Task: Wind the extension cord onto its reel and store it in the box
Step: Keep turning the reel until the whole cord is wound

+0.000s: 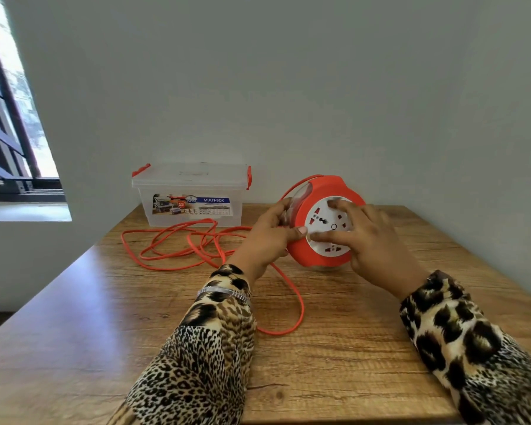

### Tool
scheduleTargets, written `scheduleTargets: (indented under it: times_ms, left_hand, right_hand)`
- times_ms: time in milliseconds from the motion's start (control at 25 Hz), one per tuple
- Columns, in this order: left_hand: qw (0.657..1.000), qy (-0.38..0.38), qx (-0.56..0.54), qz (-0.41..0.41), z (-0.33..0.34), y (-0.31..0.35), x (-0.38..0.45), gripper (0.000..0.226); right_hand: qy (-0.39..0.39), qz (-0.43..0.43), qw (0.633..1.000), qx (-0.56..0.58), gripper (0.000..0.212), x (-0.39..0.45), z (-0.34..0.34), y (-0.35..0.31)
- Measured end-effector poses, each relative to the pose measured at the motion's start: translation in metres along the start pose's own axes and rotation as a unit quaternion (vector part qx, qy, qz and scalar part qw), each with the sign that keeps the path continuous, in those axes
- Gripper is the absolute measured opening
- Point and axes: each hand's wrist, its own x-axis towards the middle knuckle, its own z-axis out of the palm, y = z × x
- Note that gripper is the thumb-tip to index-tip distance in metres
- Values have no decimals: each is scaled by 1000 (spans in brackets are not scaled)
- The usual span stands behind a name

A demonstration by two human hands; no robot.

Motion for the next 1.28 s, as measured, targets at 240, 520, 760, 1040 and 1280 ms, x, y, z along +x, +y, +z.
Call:
scheduleTargets:
  times_ms: [240,520,760,1040,1280]
  left_hand:
    - [1000,5,7,12,0,-1,4,43]
    - [996,35,83,27,5,-1,8,50]
    - [996,35,84,24,3,0,5,50]
    - [992,84,83,51,25,-12,-1,49]
    - [976,131,159,75,36,-21,-4,50]
  right_hand:
    - [33,-8,993,-109,60,2,11,1]
    - [68,27,987,-145,58,2,13,-1]
    - [89,49,980,-174,53,2,15,0]
    - [105,200,974,-28,57,-3,11,-8]
    - [77,347,922,157,61,0,3,-17]
